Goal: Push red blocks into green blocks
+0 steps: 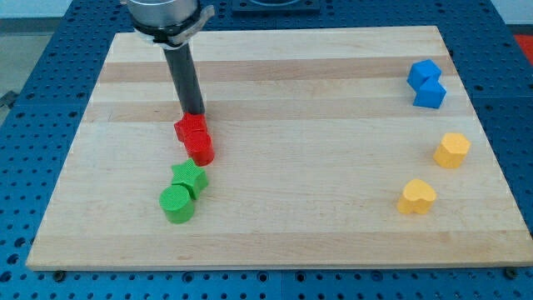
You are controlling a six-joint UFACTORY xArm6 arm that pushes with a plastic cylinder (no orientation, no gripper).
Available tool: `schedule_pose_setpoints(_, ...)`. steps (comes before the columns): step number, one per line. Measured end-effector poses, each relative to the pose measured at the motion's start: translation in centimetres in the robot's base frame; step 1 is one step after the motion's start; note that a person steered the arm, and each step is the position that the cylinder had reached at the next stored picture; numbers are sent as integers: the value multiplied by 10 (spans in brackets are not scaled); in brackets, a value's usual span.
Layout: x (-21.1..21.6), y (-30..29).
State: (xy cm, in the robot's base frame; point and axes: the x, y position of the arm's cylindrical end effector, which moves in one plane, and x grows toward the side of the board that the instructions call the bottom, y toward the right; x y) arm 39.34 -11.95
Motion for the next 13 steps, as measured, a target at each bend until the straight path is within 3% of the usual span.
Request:
schedule_pose_setpoints(3,23,58)
schedule_pose_setpoints(5,2,-13)
schedule_pose_setpoints(7,2,-99)
schedule_pose_setpoints(8,18,-108)
schedule_pose_setpoints(13,-3,1)
